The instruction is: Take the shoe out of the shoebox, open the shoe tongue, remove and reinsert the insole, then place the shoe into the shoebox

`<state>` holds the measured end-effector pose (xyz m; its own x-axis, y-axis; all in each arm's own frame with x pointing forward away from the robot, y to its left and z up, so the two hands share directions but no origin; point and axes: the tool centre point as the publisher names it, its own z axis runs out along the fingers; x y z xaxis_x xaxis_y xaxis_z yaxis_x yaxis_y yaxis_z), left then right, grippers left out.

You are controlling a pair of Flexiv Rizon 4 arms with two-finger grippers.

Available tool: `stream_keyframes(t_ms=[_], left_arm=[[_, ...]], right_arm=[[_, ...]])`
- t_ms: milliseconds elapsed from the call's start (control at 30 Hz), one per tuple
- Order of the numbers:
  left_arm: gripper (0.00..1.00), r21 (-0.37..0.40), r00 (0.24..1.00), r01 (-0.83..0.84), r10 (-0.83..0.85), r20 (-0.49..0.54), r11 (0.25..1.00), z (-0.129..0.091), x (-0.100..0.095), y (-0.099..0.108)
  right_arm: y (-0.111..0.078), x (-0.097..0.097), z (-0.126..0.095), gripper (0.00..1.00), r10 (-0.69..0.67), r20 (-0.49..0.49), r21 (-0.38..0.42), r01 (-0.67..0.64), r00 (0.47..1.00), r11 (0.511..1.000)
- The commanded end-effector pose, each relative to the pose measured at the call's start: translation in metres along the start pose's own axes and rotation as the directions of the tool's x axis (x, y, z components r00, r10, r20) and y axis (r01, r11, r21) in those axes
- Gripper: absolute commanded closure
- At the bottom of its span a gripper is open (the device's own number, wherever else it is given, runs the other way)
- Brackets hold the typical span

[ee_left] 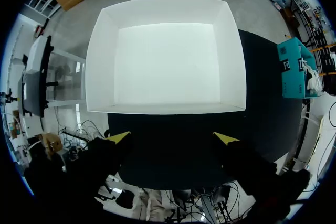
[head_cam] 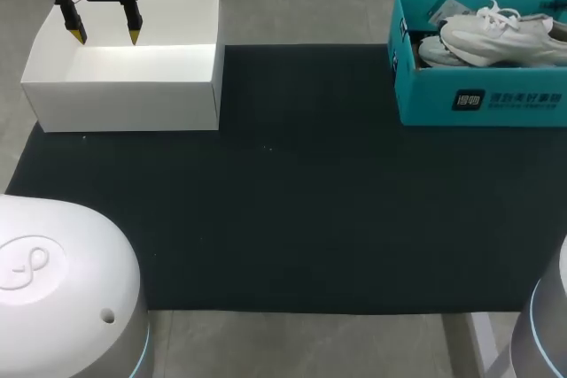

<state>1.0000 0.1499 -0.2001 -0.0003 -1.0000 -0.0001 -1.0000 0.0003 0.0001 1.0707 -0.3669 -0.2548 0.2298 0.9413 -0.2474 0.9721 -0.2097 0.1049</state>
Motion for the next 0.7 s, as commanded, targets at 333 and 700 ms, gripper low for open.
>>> stream_keyframes(t_ms=[333,700], left_arm=[[0.0,0.0,1.0,0.0,0.0,0.0,1.0,0.0,0.0,0.0],[0.0,0.0,1.0,0.0,0.0,0.0,1.0,0.0,0.0,0.0]], right_arm=[[0.017,-0.008,-0.066,1.0,-0.056,0.073,-0.085,0.063,0.996,0.994],[0.01,-0.022,-0.122,1.0,-0.072,0.073,-0.064,0.076,0.995,0.995]])
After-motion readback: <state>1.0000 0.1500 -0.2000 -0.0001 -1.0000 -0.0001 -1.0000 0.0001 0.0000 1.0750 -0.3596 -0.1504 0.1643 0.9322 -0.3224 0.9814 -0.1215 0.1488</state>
